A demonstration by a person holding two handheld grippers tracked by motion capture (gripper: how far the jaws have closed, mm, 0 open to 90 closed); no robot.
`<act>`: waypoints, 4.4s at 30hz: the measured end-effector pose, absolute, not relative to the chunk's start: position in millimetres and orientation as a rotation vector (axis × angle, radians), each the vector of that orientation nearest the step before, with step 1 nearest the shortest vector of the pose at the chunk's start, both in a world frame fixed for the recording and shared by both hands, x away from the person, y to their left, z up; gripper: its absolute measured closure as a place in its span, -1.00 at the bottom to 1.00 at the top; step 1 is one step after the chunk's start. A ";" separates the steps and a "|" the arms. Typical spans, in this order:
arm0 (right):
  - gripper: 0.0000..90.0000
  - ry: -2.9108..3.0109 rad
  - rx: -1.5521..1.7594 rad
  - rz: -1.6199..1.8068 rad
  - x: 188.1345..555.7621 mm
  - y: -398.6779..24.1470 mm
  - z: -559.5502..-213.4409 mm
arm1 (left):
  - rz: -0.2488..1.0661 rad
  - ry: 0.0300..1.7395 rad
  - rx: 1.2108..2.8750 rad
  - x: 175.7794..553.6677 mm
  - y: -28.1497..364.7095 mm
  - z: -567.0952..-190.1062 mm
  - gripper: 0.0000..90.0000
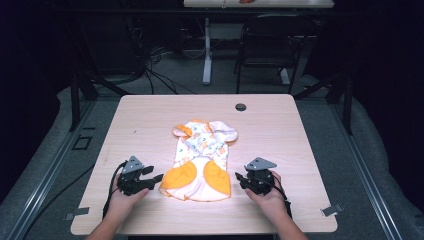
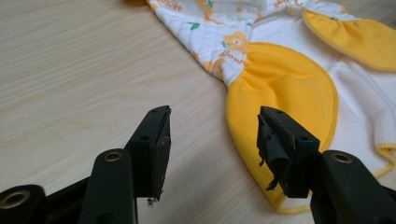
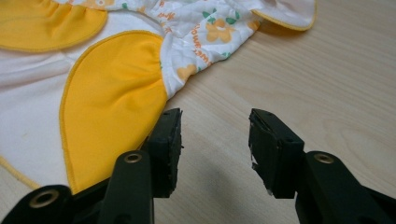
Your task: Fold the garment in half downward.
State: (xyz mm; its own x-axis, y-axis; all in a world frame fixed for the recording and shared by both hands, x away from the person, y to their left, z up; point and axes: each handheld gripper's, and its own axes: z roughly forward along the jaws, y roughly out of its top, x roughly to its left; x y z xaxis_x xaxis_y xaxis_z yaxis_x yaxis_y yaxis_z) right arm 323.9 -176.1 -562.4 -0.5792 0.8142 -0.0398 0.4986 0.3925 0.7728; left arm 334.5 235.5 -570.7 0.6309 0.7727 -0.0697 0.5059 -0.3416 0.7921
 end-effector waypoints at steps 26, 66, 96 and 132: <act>0.99 2.401 0.985 1.057 329.2 -141.9 -565.0 | 0.357 0.911 2.105 349.8 201.8 -573.1 0.99; 0.97 2.751 0.765 0.860 293.0 -144.7 -559.4 | 0.157 0.795 2.231 294.6 181.7 -574.4 0.96; 0.79 2.596 0.825 0.748 436.7 -124.1 -494.1 | 0.374 0.887 2.170 444.3 171.3 -500.1 0.76; 0.41 2.531 1.175 0.765 507.9 -104.8 -560.1 | 0.354 1.058 2.200 498.0 151.2 -571.4 0.16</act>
